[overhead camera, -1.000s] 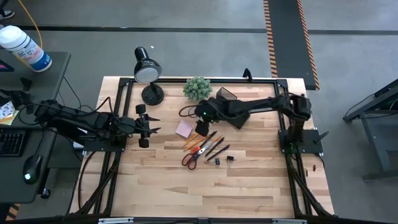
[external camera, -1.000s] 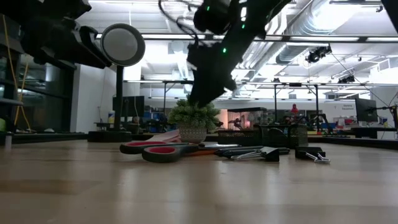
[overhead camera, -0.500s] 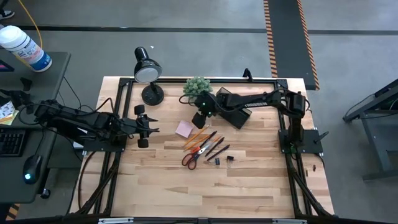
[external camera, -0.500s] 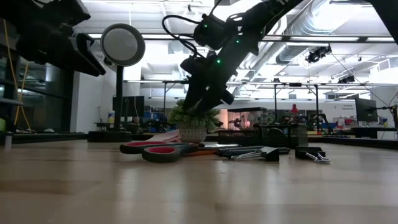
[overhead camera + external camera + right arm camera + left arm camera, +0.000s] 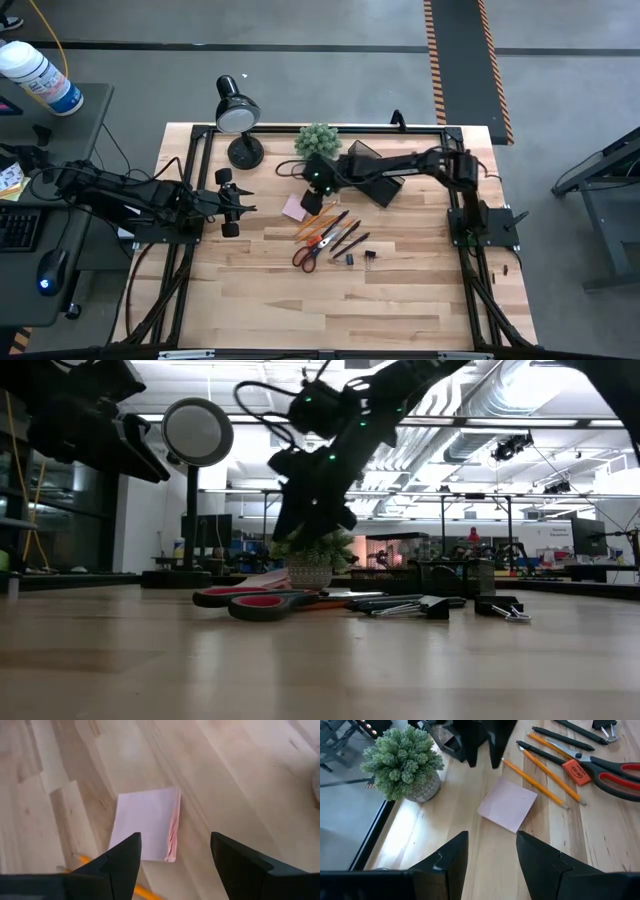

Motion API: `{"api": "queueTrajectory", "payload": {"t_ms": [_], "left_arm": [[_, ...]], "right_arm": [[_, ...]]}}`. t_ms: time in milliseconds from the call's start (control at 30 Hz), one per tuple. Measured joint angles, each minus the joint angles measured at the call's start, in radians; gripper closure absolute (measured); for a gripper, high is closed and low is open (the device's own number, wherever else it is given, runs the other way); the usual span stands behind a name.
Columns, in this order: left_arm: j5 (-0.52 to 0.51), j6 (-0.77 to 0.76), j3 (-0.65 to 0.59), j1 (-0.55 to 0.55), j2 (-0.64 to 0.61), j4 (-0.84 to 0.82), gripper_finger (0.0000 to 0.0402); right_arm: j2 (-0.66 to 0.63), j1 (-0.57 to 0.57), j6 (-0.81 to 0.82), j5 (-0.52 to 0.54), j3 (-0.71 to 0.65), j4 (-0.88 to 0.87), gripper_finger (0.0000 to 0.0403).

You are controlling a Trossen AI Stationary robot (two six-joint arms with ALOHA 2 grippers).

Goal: Pick and place office supplies into organizer
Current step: Put the pink sticky note into the black desk organizer

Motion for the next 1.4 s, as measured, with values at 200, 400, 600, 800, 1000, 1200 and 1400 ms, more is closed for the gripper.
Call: {"api": "queueTrajectory", "payload": {"t_ms": [200, 400, 600, 800, 1000, 1200, 1400], "left_arm": [[0.008, -0.009, 0.0, 0.0, 0.0, -0.044, 0.0245], [0.011, -0.05, 0.0, 0.0, 0.0, -0.105, 0.0245], [0.011, -0.054, 0.0, 0.0, 0.0, -0.126, 0.0245], [0.001, -0.054, 0.0, 0.0, 0.0, -0.127, 0.0245], [-0.008, -0.052, 0.0, 0.0, 0.0, -0.128, 0.0245], [-0.02, -0.046, 0.0, 0.0, 0.0, -0.129, 0.0245], [-0.034, -0.047, 0.0, 0.0, 0.0, -0.137, 0.0245]], "right_arm": [[0.1, 0.005, -0.022, 0.0, 0.132, -0.078, 0.0172], [0.191, 0.004, -0.031, 0.003, 0.217, -0.135, 0.0172], [0.212, 0.004, -0.031, 0.015, 0.212, -0.124, 0.0172], [0.212, 0.004, -0.041, 0.033, 0.211, -0.123, 0.0201], [0.221, 0.008, -0.059, -0.007, 0.211, -0.136, 0.0285], [0.228, 0.008, -0.097, -0.028, 0.211, -0.151, 0.0379], [0.228, 0.009, -0.108, -0.029, 0.211, -0.157, 0.0396]]}}
